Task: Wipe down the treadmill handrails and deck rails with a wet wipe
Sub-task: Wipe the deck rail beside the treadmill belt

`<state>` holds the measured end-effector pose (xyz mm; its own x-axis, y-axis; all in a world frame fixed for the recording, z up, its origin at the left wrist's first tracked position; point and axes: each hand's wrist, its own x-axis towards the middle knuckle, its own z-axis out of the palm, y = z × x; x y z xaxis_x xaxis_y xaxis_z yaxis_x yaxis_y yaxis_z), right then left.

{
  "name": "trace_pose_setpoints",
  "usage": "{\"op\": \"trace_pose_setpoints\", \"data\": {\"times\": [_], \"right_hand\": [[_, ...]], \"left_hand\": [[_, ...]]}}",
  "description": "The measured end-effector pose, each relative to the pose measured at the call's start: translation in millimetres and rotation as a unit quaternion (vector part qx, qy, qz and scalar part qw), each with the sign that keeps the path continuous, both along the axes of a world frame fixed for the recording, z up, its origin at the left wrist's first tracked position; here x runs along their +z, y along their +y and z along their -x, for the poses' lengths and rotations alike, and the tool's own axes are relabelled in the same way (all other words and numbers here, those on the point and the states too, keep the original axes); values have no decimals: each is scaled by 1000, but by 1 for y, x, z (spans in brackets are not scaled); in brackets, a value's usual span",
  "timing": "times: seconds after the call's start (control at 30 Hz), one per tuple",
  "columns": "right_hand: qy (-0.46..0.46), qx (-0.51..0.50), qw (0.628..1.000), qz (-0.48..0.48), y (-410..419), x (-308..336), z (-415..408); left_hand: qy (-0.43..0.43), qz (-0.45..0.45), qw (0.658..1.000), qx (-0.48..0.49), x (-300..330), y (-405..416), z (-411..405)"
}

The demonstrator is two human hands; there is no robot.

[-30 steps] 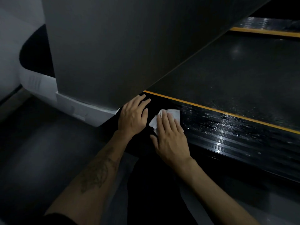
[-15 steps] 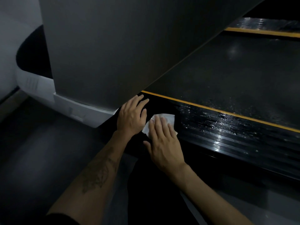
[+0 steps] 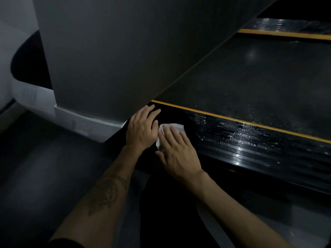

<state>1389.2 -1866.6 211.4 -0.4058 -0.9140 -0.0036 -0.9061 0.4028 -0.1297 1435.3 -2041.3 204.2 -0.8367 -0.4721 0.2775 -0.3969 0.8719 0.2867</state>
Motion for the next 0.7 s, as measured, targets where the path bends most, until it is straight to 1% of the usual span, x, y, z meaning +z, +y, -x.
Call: {"op": "trace_pose_setpoints", "data": {"times": [0.1, 0.17, 0.23, 0.33, 0.4, 0.5, 0.57, 0.7], "right_hand": [[-11, -55, 998, -9, 12, -6, -9], [-1, -67, 997, -23, 20, -11, -22], [5, -42, 999, -18, 21, -12, -22], [-2, 4, 1000, -5, 14, -6, -1], [-6, -15, 1000, -7, 15, -4, 5], [-5, -66, 998, -22, 26, -8, -10], [-3, -53, 998, -17, 29, -11, -17], [-17, -4, 1000, 0, 24, -3, 6]], "left_hand": [[8, 3, 1000, -2, -2, -1, 0], [10, 3, 1000, -1, -3, -1, -1], [9, 4, 1000, 1, -3, -1, 0], [4, 9, 1000, -1, -4, -1, 1], [3, 10, 1000, -1, -4, -2, 1], [4, 7, 1000, 0, -5, -2, 1], [9, 8, 1000, -1, -5, -2, 1], [-2, 27, 999, -25, -3, -2, 0]]}}
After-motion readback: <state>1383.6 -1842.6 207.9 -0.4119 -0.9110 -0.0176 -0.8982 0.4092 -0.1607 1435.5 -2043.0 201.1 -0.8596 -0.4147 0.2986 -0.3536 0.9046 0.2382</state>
